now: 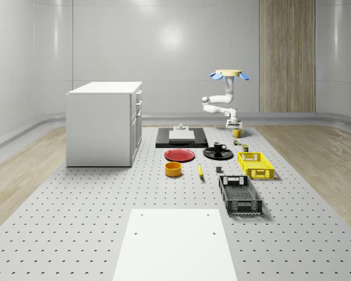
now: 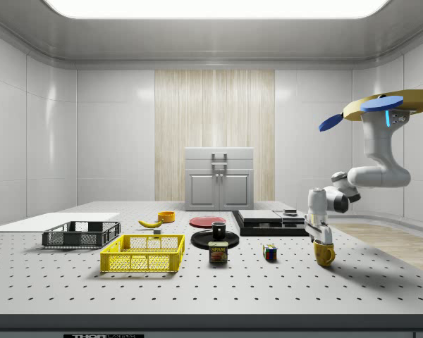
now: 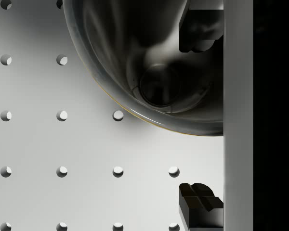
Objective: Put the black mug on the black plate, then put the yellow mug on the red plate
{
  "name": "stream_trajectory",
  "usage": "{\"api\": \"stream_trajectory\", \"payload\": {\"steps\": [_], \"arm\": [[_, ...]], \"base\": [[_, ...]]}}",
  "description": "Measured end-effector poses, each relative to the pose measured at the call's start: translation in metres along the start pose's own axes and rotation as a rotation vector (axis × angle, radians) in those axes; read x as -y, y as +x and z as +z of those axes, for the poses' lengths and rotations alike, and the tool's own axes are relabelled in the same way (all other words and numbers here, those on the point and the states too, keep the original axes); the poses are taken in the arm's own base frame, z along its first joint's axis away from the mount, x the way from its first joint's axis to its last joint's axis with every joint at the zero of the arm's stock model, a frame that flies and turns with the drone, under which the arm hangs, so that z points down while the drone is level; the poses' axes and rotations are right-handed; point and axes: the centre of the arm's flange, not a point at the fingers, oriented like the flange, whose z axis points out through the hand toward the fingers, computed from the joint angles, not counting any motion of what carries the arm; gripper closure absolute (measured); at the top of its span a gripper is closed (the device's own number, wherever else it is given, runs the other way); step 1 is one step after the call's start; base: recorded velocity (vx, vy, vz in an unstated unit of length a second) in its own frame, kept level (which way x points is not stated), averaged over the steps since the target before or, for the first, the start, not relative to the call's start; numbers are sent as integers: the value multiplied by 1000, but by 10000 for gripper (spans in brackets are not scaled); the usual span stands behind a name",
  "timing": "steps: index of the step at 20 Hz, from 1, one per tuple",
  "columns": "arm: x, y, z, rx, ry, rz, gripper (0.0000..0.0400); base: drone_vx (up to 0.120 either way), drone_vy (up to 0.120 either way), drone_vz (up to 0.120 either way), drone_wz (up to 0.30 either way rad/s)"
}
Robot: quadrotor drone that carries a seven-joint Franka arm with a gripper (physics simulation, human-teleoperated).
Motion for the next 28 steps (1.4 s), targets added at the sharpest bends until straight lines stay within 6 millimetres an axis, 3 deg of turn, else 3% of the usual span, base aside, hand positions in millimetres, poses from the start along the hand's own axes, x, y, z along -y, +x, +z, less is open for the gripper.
{"api": "stream_trajectory", "payload": {"steps": [18,20,22,25,28], "arm": [[0,0,0,0,0,0,0],[1,-1,0,0,0,0,118],[1,-1,0,0,0,0,189],[1,-1,0,0,0,0,248],[1,-1,0,0,0,0,275]], "base": [[0,0,0,0],[0,0,0,0],[0,0,0,0],[0,0,0,0],[0,0,0,0]]}}
